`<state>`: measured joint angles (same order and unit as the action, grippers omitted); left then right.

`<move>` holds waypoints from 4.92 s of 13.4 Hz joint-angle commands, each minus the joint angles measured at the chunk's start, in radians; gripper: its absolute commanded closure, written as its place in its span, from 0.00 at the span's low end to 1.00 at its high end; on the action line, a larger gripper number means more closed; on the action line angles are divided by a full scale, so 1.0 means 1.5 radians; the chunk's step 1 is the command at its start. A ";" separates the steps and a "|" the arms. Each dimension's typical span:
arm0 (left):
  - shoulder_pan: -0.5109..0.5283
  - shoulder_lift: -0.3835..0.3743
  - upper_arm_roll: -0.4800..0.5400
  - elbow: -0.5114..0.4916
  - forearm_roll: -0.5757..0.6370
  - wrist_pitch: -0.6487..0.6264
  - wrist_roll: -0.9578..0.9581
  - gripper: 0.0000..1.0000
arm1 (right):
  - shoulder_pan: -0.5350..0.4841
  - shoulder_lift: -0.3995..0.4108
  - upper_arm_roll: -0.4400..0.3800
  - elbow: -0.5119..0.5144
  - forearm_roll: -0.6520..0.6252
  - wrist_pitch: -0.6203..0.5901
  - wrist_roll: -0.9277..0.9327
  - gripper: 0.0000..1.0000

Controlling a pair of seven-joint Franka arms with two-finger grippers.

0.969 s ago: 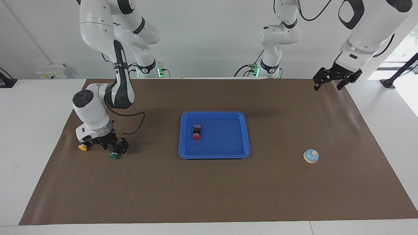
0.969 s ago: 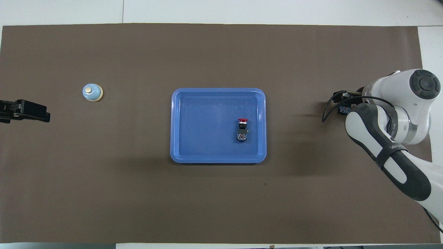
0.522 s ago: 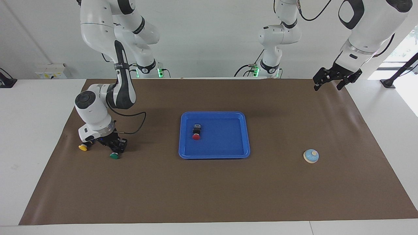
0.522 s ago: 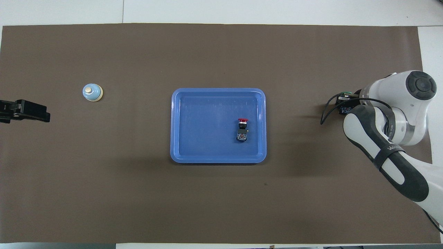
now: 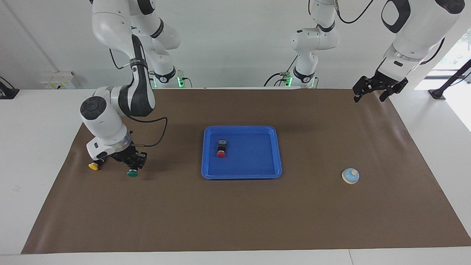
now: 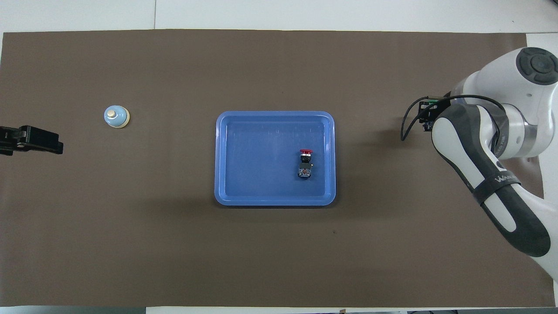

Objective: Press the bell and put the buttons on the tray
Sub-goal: 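Grasp the green-topped button with the right gripper, then place the green button in the tray beside the red one, then move the right gripper back and grasp the yellow-topped button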

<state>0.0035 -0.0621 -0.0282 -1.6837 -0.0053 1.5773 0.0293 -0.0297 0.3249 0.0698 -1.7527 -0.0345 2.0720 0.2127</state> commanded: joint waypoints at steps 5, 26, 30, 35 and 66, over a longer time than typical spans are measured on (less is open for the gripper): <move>-0.003 -0.012 0.004 -0.011 -0.004 0.001 0.001 0.00 | 0.245 0.050 0.001 0.166 0.016 -0.109 0.260 1.00; -0.003 -0.012 0.004 -0.011 -0.003 0.001 0.001 0.00 | 0.403 0.130 -0.004 0.063 0.020 0.107 0.502 0.00; -0.003 -0.012 0.004 -0.011 -0.004 0.001 0.001 0.00 | 0.359 0.125 -0.009 0.147 0.011 -0.012 0.501 0.00; -0.003 -0.012 0.004 -0.011 -0.004 0.001 0.001 0.00 | 0.211 0.034 -0.009 0.145 0.008 -0.067 0.388 0.00; -0.003 -0.012 0.004 -0.011 -0.003 0.001 0.001 0.00 | -0.239 -0.040 -0.008 -0.250 0.005 0.255 -0.147 0.98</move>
<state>0.0035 -0.0621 -0.0281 -1.6837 -0.0053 1.5773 0.0293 -0.3694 0.2722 0.0435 -2.1120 -0.0241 2.4495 0.0380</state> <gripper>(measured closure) 0.000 0.269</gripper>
